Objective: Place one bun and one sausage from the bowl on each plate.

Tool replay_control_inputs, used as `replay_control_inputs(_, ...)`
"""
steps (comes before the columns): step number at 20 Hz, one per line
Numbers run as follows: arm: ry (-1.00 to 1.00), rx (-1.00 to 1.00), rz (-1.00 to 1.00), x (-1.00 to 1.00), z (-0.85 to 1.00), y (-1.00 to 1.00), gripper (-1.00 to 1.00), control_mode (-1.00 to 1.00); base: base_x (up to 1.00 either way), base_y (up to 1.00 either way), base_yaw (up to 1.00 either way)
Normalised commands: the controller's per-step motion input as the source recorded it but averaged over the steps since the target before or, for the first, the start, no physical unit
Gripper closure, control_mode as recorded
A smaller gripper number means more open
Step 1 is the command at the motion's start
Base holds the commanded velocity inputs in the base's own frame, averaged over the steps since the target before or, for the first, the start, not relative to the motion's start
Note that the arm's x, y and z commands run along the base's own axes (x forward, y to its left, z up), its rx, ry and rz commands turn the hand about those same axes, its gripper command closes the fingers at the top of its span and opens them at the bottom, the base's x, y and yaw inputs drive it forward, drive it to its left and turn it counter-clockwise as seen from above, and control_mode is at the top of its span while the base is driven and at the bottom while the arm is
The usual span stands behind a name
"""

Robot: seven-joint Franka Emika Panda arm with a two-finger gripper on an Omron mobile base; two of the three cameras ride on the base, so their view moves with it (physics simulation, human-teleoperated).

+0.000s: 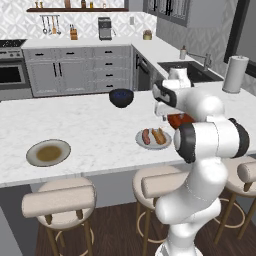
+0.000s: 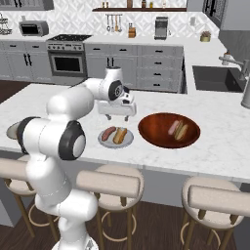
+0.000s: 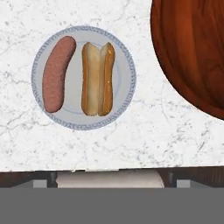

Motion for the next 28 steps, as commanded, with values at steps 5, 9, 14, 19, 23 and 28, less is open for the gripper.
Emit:
replay_control_inputs(5,0.00,0.00,0.00,0.00,0.66,-0.95,-1.00,-1.00,0.00,0.00,0.00)
replay_control_inputs(9,-0.02,0.00,0.00,0.00,0.23,-0.99,-1.00,-1.00,0.00,0.00,0.00)
replay_control_inputs(14,-0.11,0.00,0.00,0.00,-0.27,-0.99,-1.00,-1.00,0.00,0.00,0.00)
replay_control_inputs(19,-0.09,0.00,0.00,0.00,-0.56,-0.62,-1.00,-1.00,0.00,0.00,0.00)
replay_control_inputs(23,-0.09,0.00,0.02,0.00,-0.67,-0.04,-1.00,-1.00,0.00,0.00,0.00)
replay_control_inputs(28,0.02,0.00,0.00,0.23,-0.08,-0.07,-1.00,-1.00,0.00,0.00,0.00)
